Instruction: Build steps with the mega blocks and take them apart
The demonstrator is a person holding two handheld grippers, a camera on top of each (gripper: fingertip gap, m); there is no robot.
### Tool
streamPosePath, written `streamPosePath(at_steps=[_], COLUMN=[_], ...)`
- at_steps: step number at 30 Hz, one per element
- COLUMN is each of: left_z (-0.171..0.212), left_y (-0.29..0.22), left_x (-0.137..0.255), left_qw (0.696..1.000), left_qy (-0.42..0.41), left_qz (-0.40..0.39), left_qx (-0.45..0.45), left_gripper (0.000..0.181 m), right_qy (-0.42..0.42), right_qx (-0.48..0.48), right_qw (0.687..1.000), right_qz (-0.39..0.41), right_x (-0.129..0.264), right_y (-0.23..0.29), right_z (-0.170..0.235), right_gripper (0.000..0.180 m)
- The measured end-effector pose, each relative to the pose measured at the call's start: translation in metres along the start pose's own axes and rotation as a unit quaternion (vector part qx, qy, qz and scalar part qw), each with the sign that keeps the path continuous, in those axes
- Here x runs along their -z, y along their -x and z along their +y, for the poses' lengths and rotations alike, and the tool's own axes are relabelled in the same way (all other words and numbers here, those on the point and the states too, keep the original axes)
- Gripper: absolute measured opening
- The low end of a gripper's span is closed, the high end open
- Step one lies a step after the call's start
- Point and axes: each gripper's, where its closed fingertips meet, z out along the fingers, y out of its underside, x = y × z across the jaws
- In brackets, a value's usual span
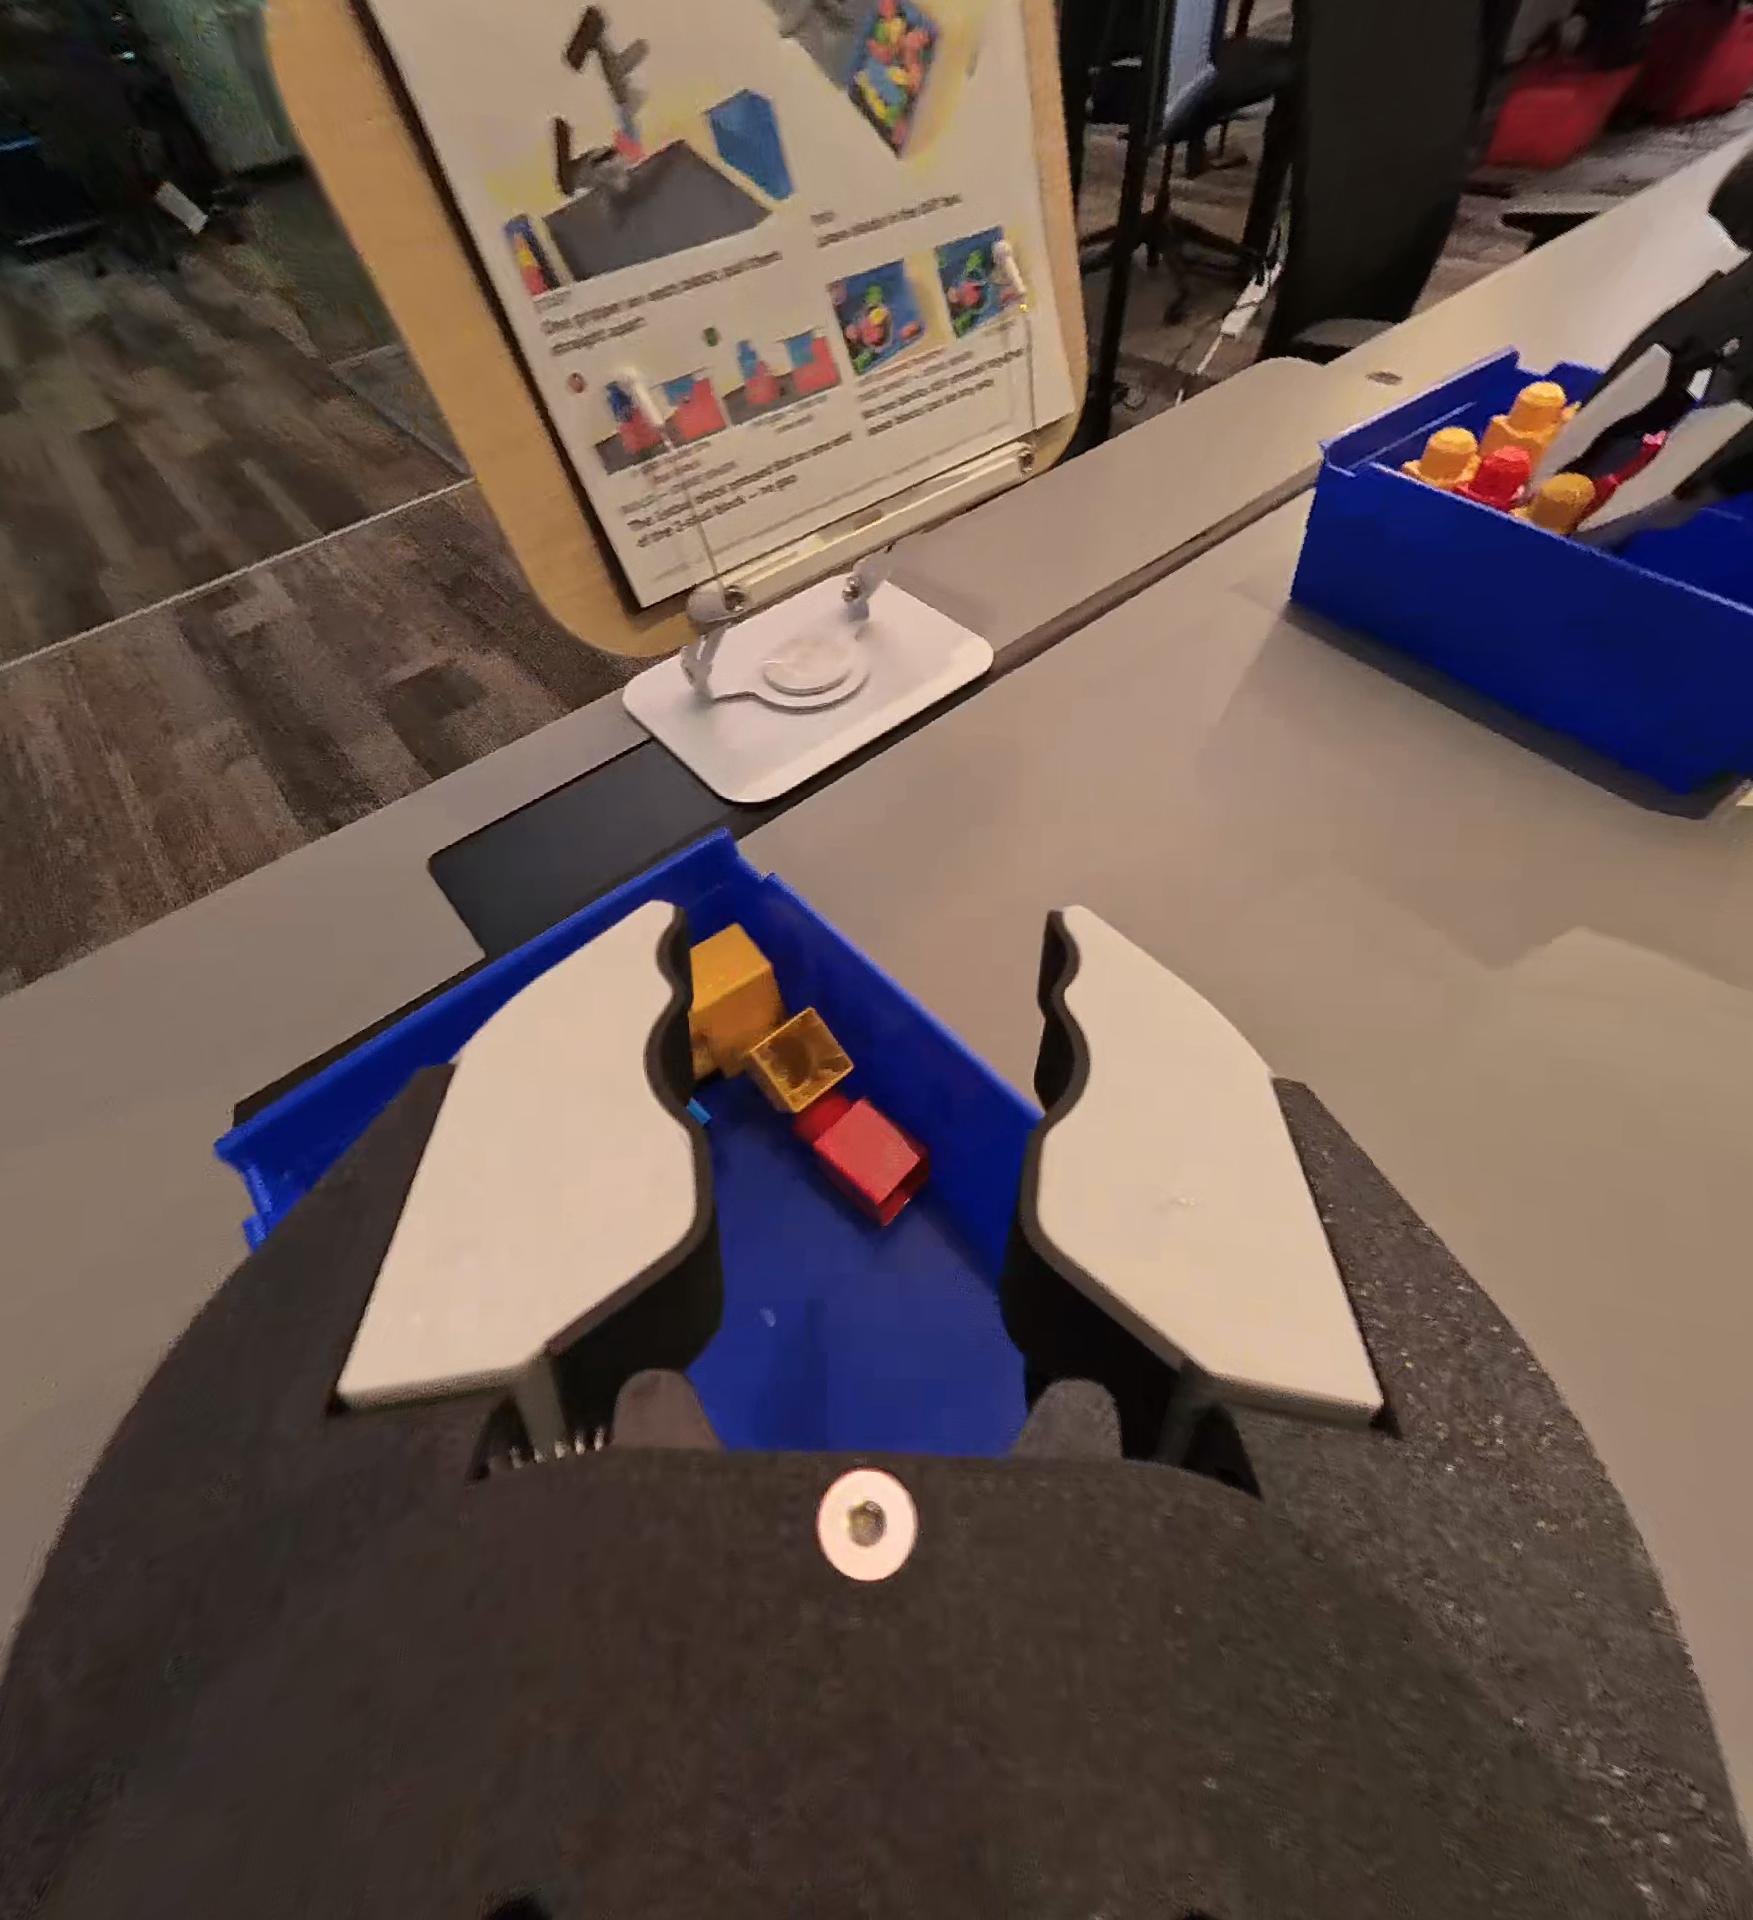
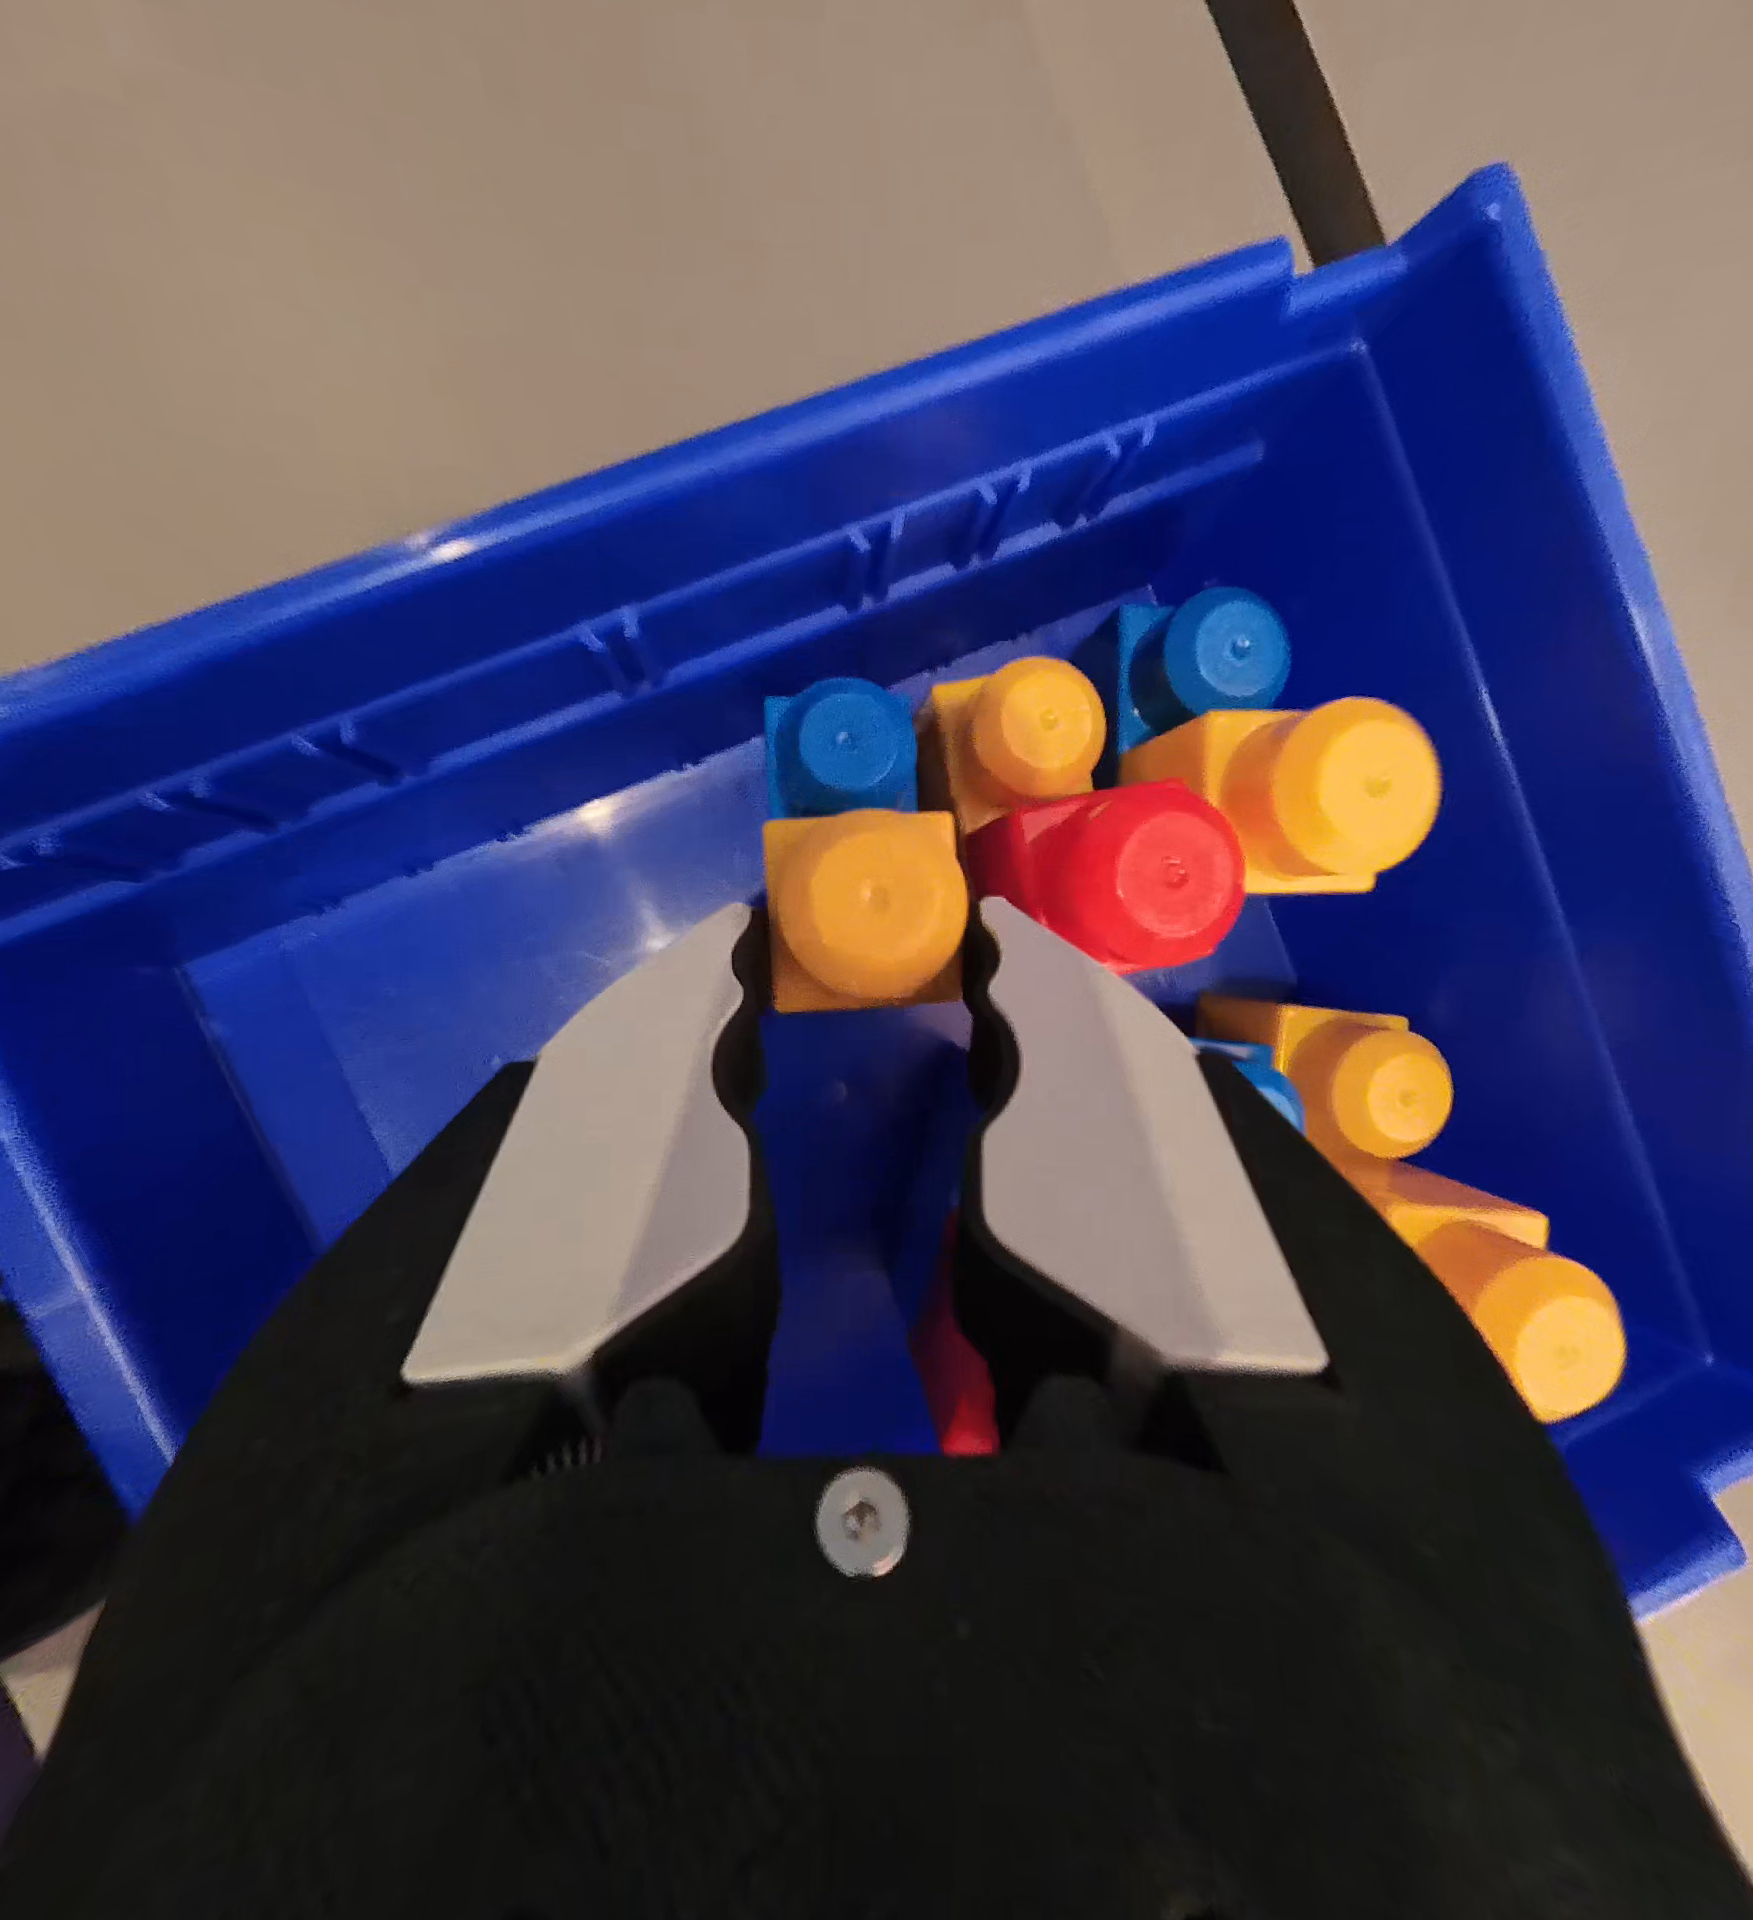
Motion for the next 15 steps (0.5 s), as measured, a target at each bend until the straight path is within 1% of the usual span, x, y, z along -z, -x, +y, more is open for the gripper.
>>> streamPosePath(at_steps=[7,10,15], left_z=[0.024,0.022,0.016], left_y=[0.042,0.043,0.04], left_x=[0.014,0.018,0.022], left_qw=[0.998,0.997,0.998], left_qy=[0.015,-0.001,-0.012], left_qz=[-0.055,-0.047,-0.045], left_qx=[0.04,0.055,0.041], left_gripper=[0.062,0.06,0.06], right_qy=[0.009,0.01,0.007], right_qx=[0.004,0.002,-0.003], right_qw=[1.0,1.0,1.0], right_qz=[0.013,0.016,0.025], right_x=[0.001,0.002,0.004], right_y=[-0.002,-0.002,-0.002], right_z=[0.005,0.006,0.008], right_gripper=[0.037,0.037,0.037])
